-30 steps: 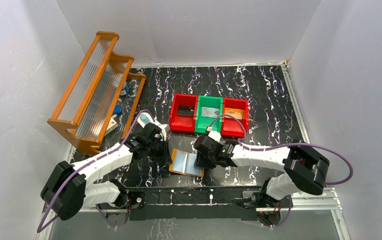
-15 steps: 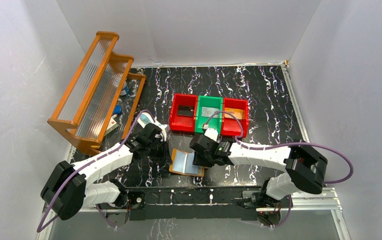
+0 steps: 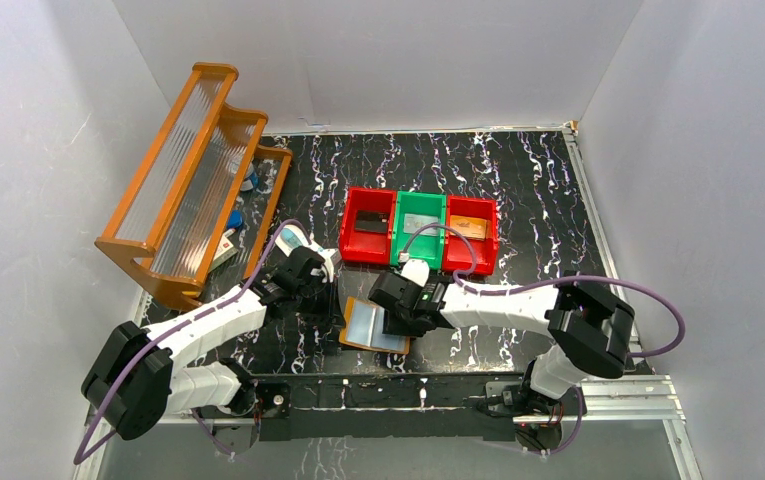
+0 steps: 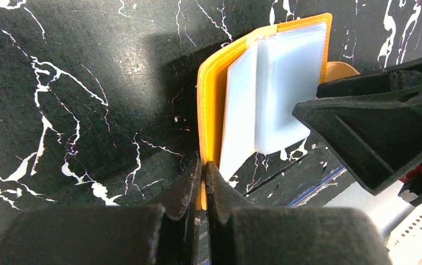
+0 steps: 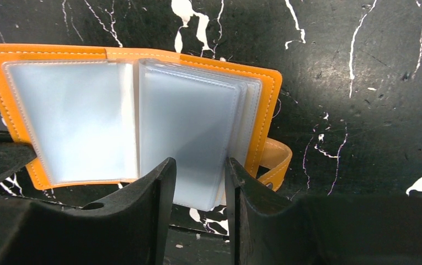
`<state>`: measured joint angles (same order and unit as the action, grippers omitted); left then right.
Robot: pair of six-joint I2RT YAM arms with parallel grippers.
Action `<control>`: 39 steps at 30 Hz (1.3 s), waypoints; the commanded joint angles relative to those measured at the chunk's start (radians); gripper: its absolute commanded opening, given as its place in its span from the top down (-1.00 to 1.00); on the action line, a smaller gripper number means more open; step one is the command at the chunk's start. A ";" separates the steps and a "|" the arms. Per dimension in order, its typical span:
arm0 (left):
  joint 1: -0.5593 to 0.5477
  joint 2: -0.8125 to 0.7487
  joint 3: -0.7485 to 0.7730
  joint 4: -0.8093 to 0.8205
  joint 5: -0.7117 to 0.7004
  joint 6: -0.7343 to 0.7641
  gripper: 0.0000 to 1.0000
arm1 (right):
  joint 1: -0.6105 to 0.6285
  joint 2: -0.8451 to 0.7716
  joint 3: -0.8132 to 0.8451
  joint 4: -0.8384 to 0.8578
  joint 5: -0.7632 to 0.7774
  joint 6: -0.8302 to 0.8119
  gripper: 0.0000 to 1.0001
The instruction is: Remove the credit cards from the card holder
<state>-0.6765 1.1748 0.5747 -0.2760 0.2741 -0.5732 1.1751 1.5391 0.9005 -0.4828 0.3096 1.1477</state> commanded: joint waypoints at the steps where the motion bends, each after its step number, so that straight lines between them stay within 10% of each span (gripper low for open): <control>1: -0.008 -0.009 -0.003 0.003 0.019 -0.002 1.00 | 0.010 0.011 0.045 -0.034 0.038 0.004 0.05; 26: -0.008 -0.020 -0.021 0.016 0.022 -0.009 1.00 | 0.024 -0.127 -0.034 0.317 -0.091 -0.055 0.06; 39: -0.008 -0.077 -0.079 0.037 0.016 -0.055 0.97 | 0.012 0.085 0.031 0.527 -0.309 -0.063 0.01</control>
<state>-0.6777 1.1446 0.5217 -0.2329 0.2798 -0.6067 1.1923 1.5890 0.8783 -0.0509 0.0708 1.0946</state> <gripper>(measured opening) 0.021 0.492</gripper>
